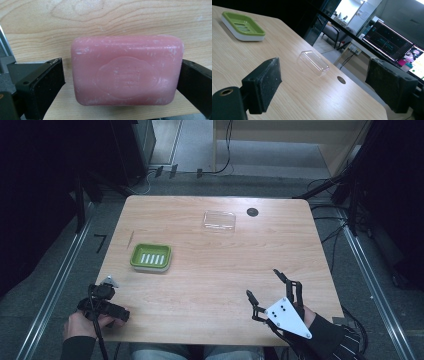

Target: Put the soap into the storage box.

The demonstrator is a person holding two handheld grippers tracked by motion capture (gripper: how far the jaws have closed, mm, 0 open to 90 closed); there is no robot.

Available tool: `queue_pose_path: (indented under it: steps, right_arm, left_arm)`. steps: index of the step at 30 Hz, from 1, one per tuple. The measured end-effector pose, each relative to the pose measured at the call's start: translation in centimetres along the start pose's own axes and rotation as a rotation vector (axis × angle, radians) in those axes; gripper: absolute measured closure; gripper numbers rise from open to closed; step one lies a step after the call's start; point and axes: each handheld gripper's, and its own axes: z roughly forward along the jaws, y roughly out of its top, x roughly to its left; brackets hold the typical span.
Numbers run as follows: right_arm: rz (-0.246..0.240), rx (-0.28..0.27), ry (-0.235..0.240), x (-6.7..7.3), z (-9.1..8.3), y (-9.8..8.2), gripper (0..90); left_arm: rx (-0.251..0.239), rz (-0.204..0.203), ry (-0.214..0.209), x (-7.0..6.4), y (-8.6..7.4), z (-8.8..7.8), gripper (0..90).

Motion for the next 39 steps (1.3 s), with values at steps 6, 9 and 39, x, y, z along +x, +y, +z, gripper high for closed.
queue_pose_path:
  steps: [6, 9, 39]
  right_arm:
    - [0.002, 0.0, -0.001, -0.01, -0.02, 0.0, 13.2]
    - [-0.001, -0.003, -0.001, -0.01, -0.02, 0.0, 13.2]
    - [0.003, -0.003, -0.004, -0.05, -0.1, -0.04, 13.3]
  left_arm:
    - [-0.013, 0.001, -0.012, -0.2, 0.0, -0.14, 13.0]
    - [-0.011, -0.001, -0.003, -0.37, 0.03, 0.01, 13.1]
    - [0.016, 0.041, -0.018, -0.49, 0.12, 0.3, 13.8]
